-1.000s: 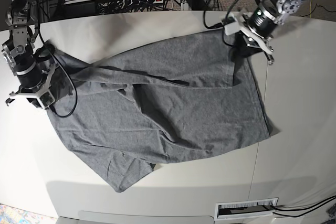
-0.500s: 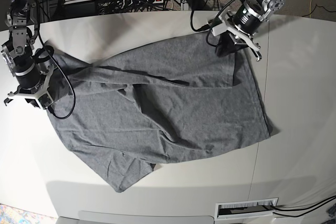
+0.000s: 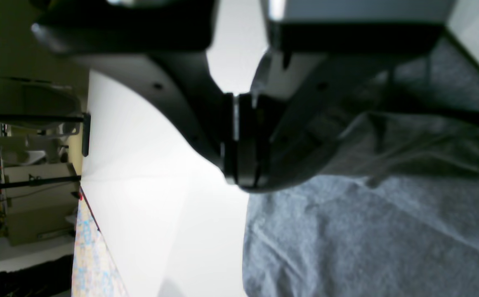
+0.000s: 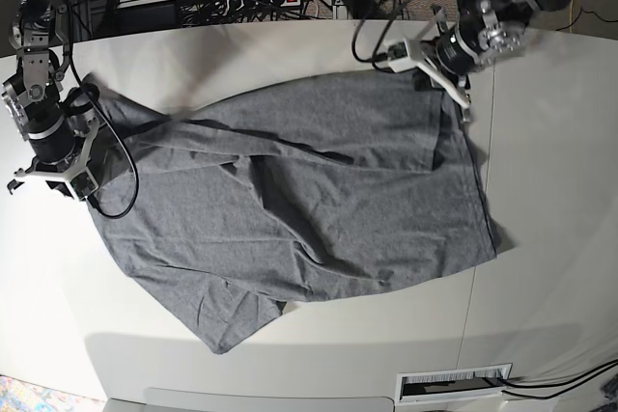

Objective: Fold the T-shirt properly
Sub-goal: 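Move the left gripper to the shirt's side edge and grasp it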

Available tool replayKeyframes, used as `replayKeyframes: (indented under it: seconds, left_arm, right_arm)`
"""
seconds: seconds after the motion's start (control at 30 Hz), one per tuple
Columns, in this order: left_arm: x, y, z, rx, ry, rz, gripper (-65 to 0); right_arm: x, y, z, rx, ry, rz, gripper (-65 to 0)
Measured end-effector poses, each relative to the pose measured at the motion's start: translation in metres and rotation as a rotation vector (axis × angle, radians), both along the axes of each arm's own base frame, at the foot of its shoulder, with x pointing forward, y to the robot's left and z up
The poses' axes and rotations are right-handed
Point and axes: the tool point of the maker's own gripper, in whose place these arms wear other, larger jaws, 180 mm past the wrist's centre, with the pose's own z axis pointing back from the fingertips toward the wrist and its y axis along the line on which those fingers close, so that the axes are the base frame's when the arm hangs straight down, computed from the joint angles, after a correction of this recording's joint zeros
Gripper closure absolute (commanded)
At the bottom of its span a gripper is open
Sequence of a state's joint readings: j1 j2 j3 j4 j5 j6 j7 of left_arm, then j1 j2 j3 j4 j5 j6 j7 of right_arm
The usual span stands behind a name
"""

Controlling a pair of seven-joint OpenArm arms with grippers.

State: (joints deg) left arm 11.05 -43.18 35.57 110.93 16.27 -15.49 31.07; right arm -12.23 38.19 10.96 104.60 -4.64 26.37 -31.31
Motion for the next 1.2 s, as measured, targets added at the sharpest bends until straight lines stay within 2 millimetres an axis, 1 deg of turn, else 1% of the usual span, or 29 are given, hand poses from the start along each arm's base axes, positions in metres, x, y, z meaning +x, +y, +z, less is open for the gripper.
replayKeyframes:
  seconds: [0.07, 0.2, 0.43, 0.5, 0.67, 0.73, 0.87, 0.97, 1.07, 1.2]
  left_arm:
    - [0.005, 0.002, -0.003, -0.006, 0.003, -0.001, 0.0]
    - [0.017, 0.013, -0.011, 0.023, -0.01, 0.023, 0.0]
    - [0.021, 0.031, -0.016, 0.112, -0.009, 0.038, 0.0]
    - [0.019, 0.042, -0.016, 0.132, -0.001, 0.037, 0.0]
    - [0.012, 0.078, -0.018, 0.24, 0.017, 0.044, 0.0]
    - [0.007, 0.086, -0.02, 0.264, 0.02, 0.043, 0.0]
    - [0.003, 0.09, -0.021, 0.278, 0.017, 0.038, 0.0]
    - [-0.002, 0.091, -0.023, 0.292, 0.015, 0.032, 0.0]
    - [-0.005, 0.093, -0.024, 0.31, 0.005, 0.025, 0.0]
    - [-0.008, 0.101, -0.024, 0.34, -0.001, 0.023, 0.0]
  right_arm:
    - [0.0, 0.0, 0.0, -0.001, 0.001, -0.001, 0.0]
    - [0.0, 0.0, 0.0, -0.001, 0.002, -0.002, 0.0]
    - [0.002, 0.002, 0.002, 0.004, -0.011, 0.009, 0.0]
    - [0.002, 0.002, 0.002, 0.005, -0.013, 0.012, 0.0]
    - [0.005, 0.006, 0.006, 0.014, -0.032, 0.031, 0.0]
    - [0.011, 0.007, 0.013, 0.019, -0.051, 0.034, 0.0]
    - [0.023, 0.015, 0.028, 0.083, -0.103, 0.047, 0.0]
    - [0.028, 0.019, 0.032, 0.086, -0.116, 0.057, 0.0]
    - [0.031, 0.027, 0.031, 0.09, -0.112, 0.077, 0.0]
    - [0.03, 0.044, 0.018, 0.11, -0.085, 0.113, 0.0]
